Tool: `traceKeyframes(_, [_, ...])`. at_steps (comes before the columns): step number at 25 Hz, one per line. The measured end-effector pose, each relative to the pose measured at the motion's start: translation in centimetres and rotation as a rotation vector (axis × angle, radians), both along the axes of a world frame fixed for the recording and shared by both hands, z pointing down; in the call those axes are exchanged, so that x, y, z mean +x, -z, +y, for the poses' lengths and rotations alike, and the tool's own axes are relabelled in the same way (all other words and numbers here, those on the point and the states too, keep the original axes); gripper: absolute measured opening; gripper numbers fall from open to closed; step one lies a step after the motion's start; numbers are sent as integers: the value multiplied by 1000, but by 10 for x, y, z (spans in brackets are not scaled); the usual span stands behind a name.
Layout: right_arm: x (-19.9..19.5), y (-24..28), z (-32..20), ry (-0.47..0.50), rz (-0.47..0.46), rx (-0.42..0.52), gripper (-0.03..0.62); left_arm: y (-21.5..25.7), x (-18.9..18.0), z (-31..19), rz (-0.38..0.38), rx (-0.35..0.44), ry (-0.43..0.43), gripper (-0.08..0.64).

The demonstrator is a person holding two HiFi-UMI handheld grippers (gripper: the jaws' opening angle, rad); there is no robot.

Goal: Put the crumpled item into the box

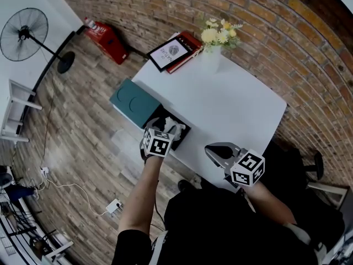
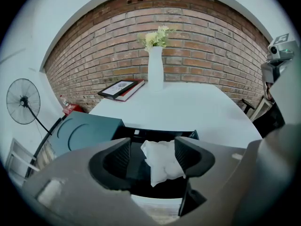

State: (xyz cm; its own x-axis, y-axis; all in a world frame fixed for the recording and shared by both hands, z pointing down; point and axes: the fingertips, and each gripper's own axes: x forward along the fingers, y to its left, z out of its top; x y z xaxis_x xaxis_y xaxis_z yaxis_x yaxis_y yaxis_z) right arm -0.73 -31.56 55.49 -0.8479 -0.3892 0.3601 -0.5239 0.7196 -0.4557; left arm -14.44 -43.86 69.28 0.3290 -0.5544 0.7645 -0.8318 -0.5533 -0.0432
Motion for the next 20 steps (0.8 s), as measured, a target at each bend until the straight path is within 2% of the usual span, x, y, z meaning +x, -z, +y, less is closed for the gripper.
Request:
traceKeyframes(5, [-6, 2, 5, 11, 3, 8, 0, 18, -6, 1, -25, 60, 25, 302])
traceKeyframes(11, [-14, 6, 12, 29, 5, 21, 0, 62, 5, 4, 62, 173, 24, 298])
traceKeyframes(16, [-25, 14, 20, 52, 3, 50, 0, 77, 8, 19, 71, 195, -2, 287])
traceKeyframes(20, [-34, 21, 29, 65, 5, 63, 0, 102, 10, 36, 129, 233, -34, 206])
